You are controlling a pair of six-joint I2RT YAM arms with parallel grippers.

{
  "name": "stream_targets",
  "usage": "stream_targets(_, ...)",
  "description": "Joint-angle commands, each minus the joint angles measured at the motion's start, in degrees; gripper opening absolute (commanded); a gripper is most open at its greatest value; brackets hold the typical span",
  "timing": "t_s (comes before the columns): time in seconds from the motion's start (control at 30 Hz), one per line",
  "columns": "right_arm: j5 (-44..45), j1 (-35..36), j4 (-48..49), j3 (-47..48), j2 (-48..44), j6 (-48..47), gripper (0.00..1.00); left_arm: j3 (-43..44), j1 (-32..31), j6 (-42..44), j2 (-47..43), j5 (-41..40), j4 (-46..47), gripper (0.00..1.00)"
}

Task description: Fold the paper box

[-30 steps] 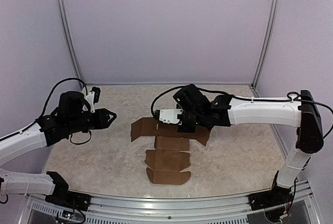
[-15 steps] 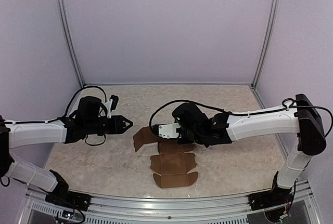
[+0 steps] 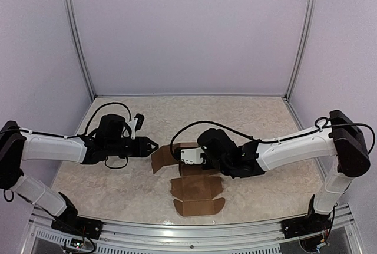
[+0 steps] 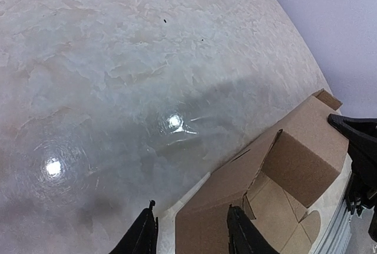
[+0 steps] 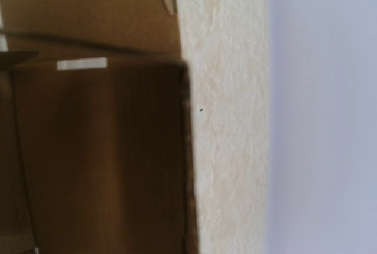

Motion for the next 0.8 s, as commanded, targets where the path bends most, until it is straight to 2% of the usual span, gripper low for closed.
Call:
stream_targets(0.0,1.0,0.6,3.3,-1.0,-1.9,0.6,0.00,-1.0,-1.6,0.1,2.4,0.5,1.6,0.38)
stream_targets(0.3,0.9,0.6,3.6,-0.7,-1.1,1.5,0.00,-2.1,-4.1,-0.8,3.8,0.4,2.9,0.32)
stream_targets(0.77,1.4,1.5,4.0,-1.3,-0.1,2.7,0.00,2.1,-8.9,0.1,6.6,0.0,3.2,0.33)
